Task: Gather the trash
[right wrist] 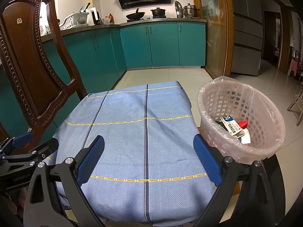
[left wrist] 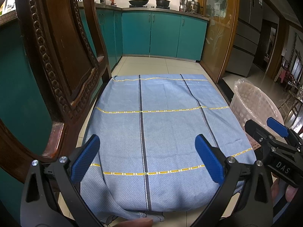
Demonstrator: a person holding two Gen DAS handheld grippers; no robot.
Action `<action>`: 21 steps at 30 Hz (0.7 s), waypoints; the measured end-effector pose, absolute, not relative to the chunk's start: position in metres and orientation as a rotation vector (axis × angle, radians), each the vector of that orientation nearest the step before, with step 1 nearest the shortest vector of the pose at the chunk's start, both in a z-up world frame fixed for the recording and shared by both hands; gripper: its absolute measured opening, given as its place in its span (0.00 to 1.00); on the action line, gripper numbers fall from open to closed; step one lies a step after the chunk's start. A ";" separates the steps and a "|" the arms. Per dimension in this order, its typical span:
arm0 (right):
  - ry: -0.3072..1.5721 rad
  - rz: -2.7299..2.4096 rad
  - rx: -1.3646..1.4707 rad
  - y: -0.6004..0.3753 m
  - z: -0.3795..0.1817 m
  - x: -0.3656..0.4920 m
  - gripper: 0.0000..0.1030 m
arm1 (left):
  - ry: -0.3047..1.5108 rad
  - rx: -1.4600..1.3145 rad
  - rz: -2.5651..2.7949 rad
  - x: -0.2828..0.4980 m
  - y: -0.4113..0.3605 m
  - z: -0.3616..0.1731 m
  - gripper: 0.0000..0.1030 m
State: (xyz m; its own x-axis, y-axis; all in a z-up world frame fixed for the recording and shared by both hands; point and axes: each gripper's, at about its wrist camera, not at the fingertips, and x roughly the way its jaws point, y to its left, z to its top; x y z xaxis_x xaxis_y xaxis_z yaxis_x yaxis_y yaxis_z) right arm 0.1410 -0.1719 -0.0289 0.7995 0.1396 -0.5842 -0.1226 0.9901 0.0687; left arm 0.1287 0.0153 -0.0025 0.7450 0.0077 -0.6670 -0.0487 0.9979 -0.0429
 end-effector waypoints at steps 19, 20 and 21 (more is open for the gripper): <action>0.631 0.144 0.026 -0.171 -0.030 0.141 0.90 | 0.734 -0.052 0.027 0.129 0.014 -0.005 0.97; 0.632 0.144 0.026 -0.171 -0.030 0.141 0.90 | 0.734 -0.053 0.026 0.129 0.014 -0.005 0.97; 0.631 0.143 0.027 -0.171 -0.030 0.141 0.90 | 0.736 -0.054 0.023 0.129 0.014 -0.005 0.97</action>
